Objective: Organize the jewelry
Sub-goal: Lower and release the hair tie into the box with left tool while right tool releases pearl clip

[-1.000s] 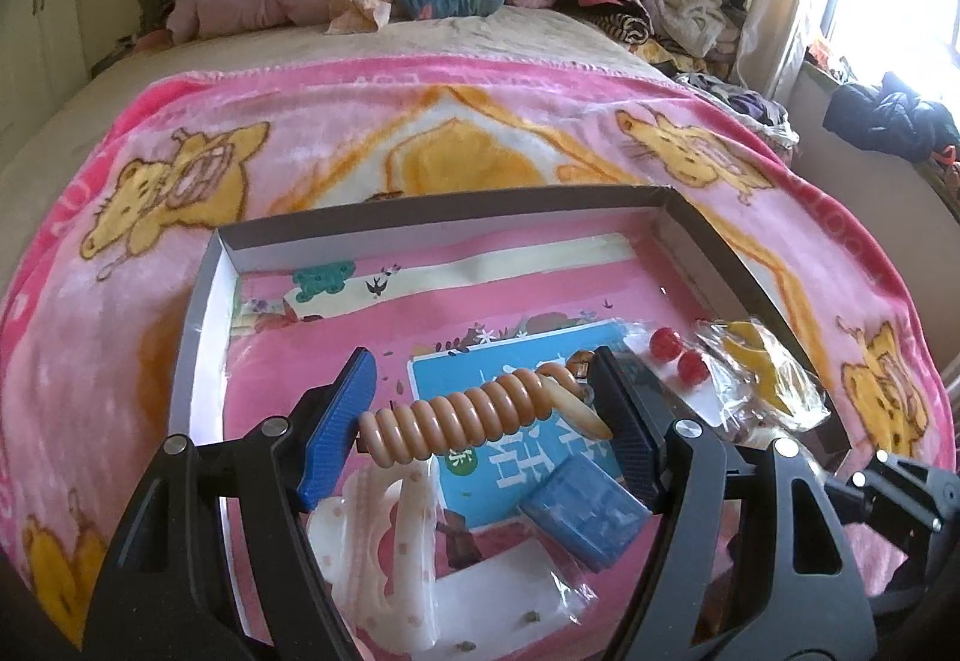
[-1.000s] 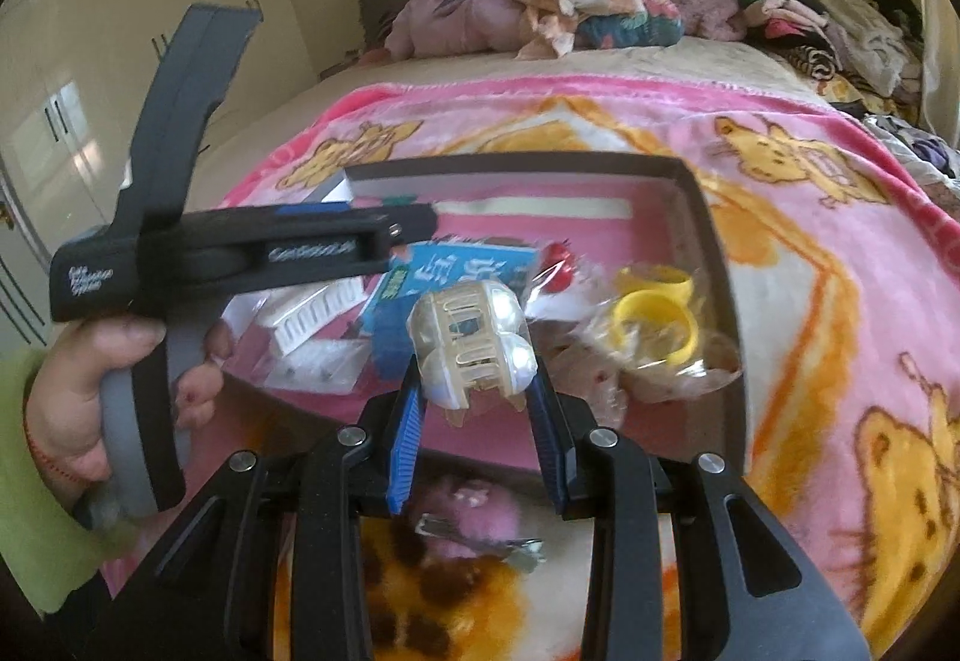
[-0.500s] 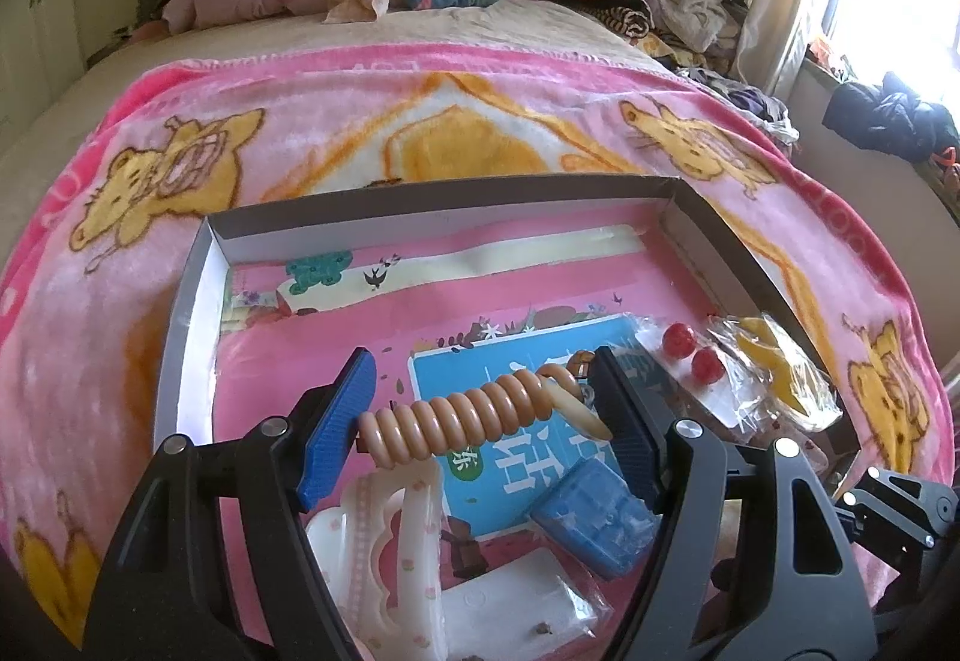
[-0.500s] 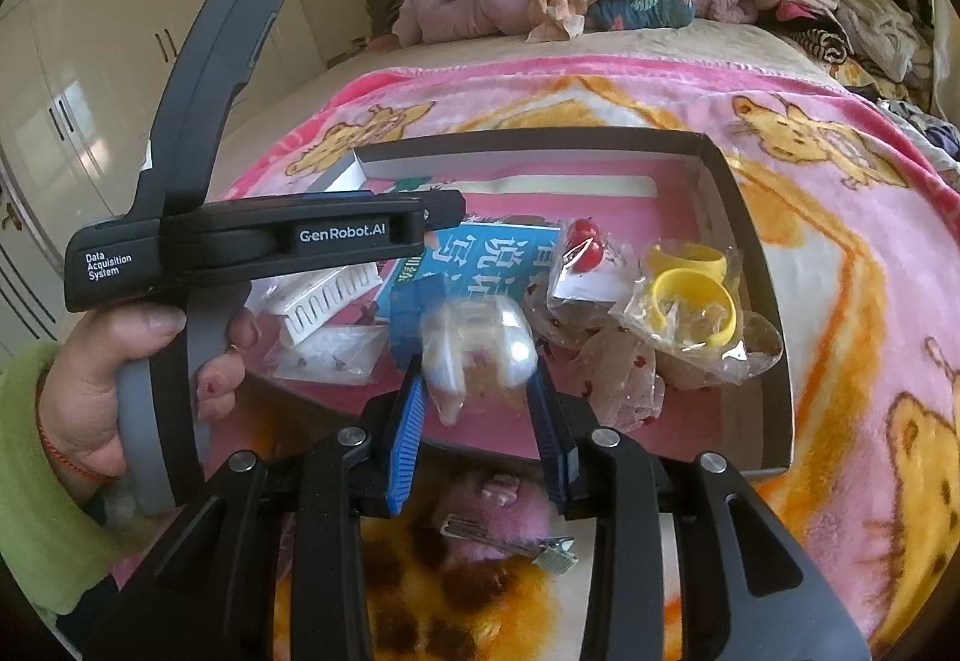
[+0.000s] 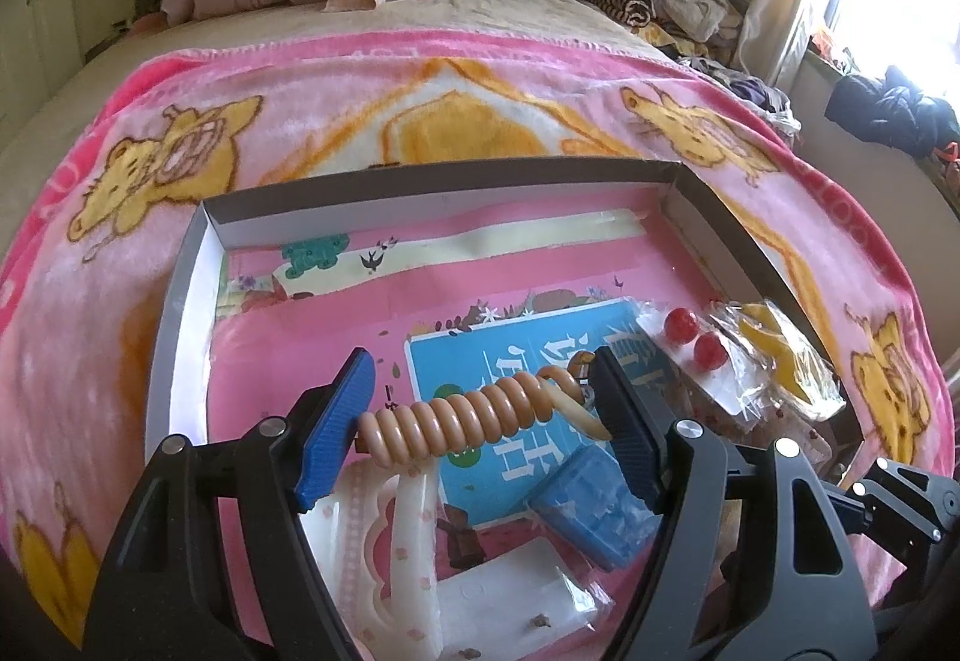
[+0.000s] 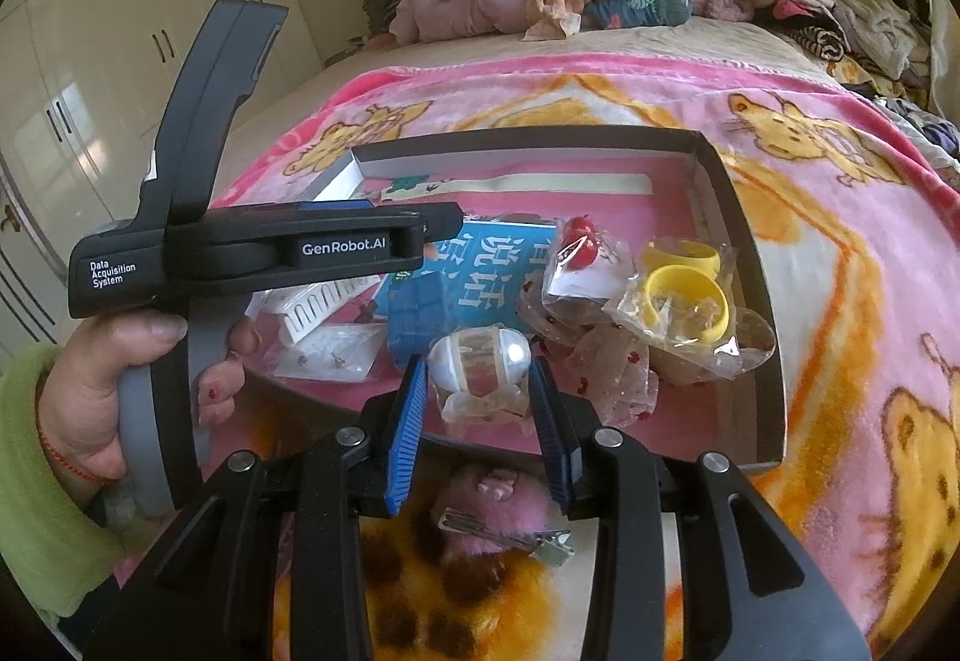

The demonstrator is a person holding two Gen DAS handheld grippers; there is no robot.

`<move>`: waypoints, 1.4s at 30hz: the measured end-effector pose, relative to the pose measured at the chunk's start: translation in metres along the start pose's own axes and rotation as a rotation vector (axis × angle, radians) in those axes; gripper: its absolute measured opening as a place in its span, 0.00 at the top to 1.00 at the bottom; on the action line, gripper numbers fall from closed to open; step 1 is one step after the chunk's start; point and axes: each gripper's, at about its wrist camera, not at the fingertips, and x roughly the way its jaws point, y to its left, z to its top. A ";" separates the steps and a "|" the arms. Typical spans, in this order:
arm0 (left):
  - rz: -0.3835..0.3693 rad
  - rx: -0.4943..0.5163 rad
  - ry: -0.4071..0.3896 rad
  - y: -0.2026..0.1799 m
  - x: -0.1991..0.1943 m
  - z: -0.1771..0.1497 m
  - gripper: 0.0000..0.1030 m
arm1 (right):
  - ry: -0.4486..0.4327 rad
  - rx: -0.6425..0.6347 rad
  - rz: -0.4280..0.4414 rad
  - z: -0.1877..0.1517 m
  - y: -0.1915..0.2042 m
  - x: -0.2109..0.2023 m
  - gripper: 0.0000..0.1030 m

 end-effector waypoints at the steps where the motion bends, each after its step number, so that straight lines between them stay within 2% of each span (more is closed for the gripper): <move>1: 0.000 0.001 0.001 0.000 0.000 -0.001 0.38 | -0.001 0.001 0.000 0.000 0.000 -0.001 0.66; 13: -0.007 -0.005 0.002 0.001 -0.002 -0.002 0.37 | -0.046 -0.011 -0.012 0.004 -0.001 -0.016 0.48; 21: 0.009 -0.013 -0.017 0.005 -0.016 -0.003 0.23 | -0.072 0.000 -0.030 0.002 0.001 -0.026 0.33; 24: 0.017 -0.016 -0.026 0.006 -0.023 -0.003 0.22 | -0.081 0.003 -0.040 0.002 0.001 -0.029 0.30; 27: 0.021 -0.017 -0.038 0.006 -0.029 -0.002 0.15 | -0.090 0.009 -0.045 0.003 0.000 -0.034 0.28; 30: 0.026 -0.020 -0.051 0.006 -0.037 -0.002 0.12 | -0.103 0.011 -0.049 0.003 0.001 -0.040 0.27; 35: 0.036 -0.027 -0.076 0.007 -0.051 -0.002 0.11 | -0.135 0.017 -0.058 0.004 0.003 -0.053 0.17; 42: 0.036 -0.040 -0.118 0.007 -0.077 -0.005 0.11 | -0.174 0.010 -0.070 0.006 0.011 -0.074 0.15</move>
